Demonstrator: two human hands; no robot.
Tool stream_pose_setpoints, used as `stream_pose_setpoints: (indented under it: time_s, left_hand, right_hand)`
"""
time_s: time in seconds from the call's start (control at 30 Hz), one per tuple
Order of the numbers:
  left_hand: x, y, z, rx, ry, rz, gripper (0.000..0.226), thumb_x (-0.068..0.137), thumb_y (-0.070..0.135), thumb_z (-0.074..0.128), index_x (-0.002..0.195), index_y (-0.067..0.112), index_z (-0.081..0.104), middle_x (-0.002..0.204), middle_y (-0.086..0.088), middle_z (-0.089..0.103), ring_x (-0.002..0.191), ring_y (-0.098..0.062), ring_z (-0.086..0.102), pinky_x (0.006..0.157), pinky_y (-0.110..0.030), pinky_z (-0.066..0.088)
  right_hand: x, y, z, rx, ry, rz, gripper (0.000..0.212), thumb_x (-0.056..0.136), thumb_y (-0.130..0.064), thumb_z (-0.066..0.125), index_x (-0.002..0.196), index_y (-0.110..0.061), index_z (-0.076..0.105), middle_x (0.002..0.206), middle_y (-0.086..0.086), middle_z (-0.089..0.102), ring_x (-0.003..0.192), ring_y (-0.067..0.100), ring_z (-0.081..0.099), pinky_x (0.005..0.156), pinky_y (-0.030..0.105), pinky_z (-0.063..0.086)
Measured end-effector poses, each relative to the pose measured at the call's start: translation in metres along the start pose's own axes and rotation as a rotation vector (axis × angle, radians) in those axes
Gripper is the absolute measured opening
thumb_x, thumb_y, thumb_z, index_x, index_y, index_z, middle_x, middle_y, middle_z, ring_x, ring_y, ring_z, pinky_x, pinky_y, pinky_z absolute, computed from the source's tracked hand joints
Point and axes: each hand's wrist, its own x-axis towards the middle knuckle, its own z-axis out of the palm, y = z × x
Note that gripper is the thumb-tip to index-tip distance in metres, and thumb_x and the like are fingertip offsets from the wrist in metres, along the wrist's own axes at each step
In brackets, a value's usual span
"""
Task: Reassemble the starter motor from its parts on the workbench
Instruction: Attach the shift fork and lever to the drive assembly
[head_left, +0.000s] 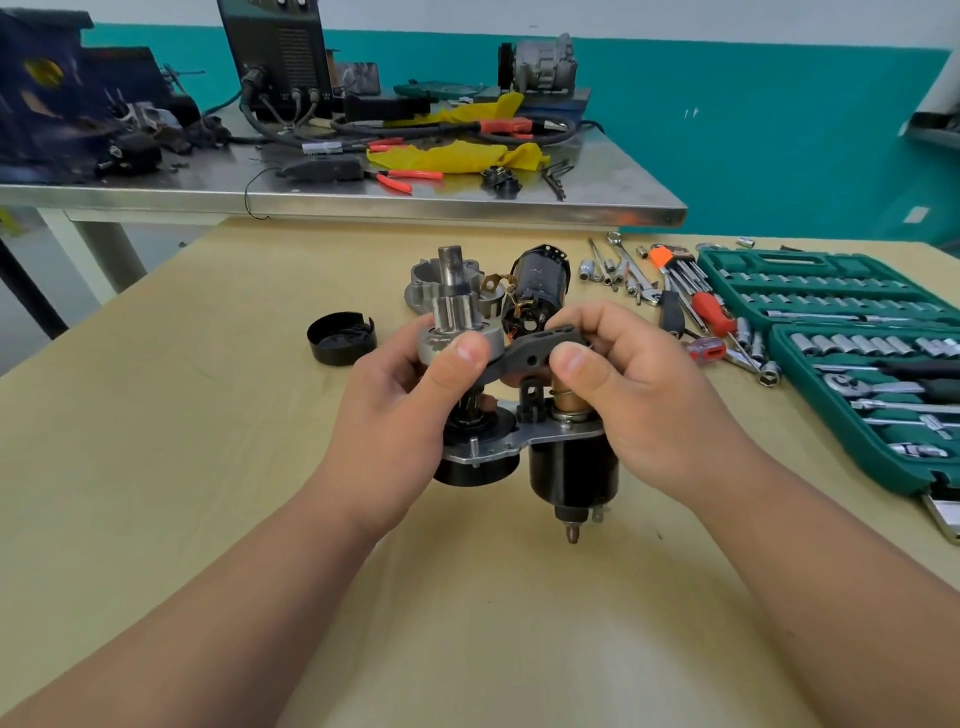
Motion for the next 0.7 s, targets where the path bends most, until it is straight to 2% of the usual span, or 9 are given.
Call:
stream_pose_setpoints:
  time_s: [0.1,0.2,0.27,0.3,0.37,0.43,0.53,0.6,0.7]
  left_hand:
    - [0.001,-0.004,0.001,-0.039,0.007,-0.055,0.025,0.079,0.051,0.058,0.091,0.036,0.074,0.085,0.005,0.071,0.071,-0.012,0.066,0.067,-0.027,0.056]
    - [0.003,-0.007,0.0,-0.036,0.017,-0.087,0.028,0.077,0.052,0.059,0.089,0.033,0.075,0.083,0.004,0.069,0.069,-0.015,0.066,0.067,-0.027,0.056]
    - [0.003,-0.007,-0.001,-0.012,0.0,-0.057,0.027,0.079,0.05,0.058,0.092,0.032,0.074,0.083,0.005,0.069,0.071,-0.014,0.066,0.067,-0.025,0.056]
    - [0.003,-0.007,-0.002,0.006,-0.013,-0.033,0.027,0.081,0.049,0.057,0.093,0.033,0.074,0.082,0.006,0.069,0.072,-0.013,0.066,0.067,-0.025,0.056]
    - [0.004,-0.006,-0.004,0.044,-0.034,0.002,0.026,0.081,0.049,0.056,0.093,0.034,0.073,0.081,0.007,0.068,0.073,-0.012,0.066,0.069,-0.026,0.056]
    - [0.004,-0.004,-0.005,0.069,-0.061,0.027,0.025,0.08,0.051,0.06,0.093,0.034,0.072,0.08,0.009,0.068,0.074,-0.011,0.065,0.069,-0.024,0.054]
    - [0.004,-0.001,-0.004,0.095,-0.074,0.056,0.044,0.073,0.071,0.065,0.095,0.033,0.072,0.082,0.009,0.067,0.079,-0.012,0.065,0.071,-0.024,0.052]
    - [0.004,-0.001,-0.003,0.101,-0.07,0.074,0.05,0.071,0.076,0.062,0.096,0.032,0.071,0.082,0.008,0.065,0.079,-0.014,0.063,0.072,-0.025,0.051]
    - [0.002,0.001,-0.001,0.099,-0.06,0.1,0.047,0.074,0.071,0.064,0.096,0.029,0.071,0.08,0.007,0.063,0.077,-0.015,0.061,0.07,-0.027,0.05]
  right_hand:
    - [-0.002,-0.001,-0.014,-0.141,-0.107,0.053,0.016,0.093,-0.031,0.054,0.109,-0.034,0.058,0.087,-0.011,0.069,0.079,-0.001,0.064,0.067,0.011,0.048]
    - [-0.003,-0.005,-0.031,-0.254,-0.237,0.127,0.034,0.091,-0.037,0.059,0.125,-0.034,0.057,0.098,-0.024,0.07,0.093,-0.006,0.065,0.073,0.01,0.046]
    - [-0.003,-0.008,-0.035,-0.354,-0.293,0.148,0.035,0.077,-0.057,0.058,0.108,-0.043,0.064,0.094,-0.023,0.07,0.088,-0.005,0.065,0.074,0.022,0.048]
    - [-0.004,-0.008,-0.034,-0.378,-0.299,0.148,0.03,0.073,-0.061,0.055,0.097,-0.045,0.066,0.088,-0.021,0.07,0.081,-0.003,0.064,0.072,0.026,0.047]
    - [-0.007,-0.006,-0.028,-0.343,-0.256,0.112,0.021,0.076,-0.057,0.054,0.09,-0.045,0.064,0.082,-0.017,0.07,0.076,0.0,0.064,0.069,0.028,0.048]
    - [-0.013,-0.002,-0.022,-0.284,-0.186,0.066,0.028,0.076,-0.058,0.053,0.094,-0.039,0.063,0.087,-0.009,0.07,0.081,0.007,0.065,0.073,0.031,0.053]
    - [-0.02,0.003,-0.014,-0.201,-0.108,0.032,0.043,0.076,-0.059,0.05,0.097,-0.025,0.066,0.091,0.0,0.069,0.088,0.019,0.065,0.08,0.048,0.053]
    - [-0.02,0.005,-0.011,-0.127,-0.048,0.032,0.038,0.079,-0.053,0.053,0.1,-0.025,0.067,0.093,-0.001,0.07,0.09,0.018,0.066,0.08,0.044,0.054]
    - [-0.016,0.004,-0.009,-0.017,-0.004,0.037,0.018,0.085,-0.038,0.056,0.096,-0.033,0.069,0.093,-0.008,0.073,0.086,0.009,0.068,0.073,0.022,0.052]
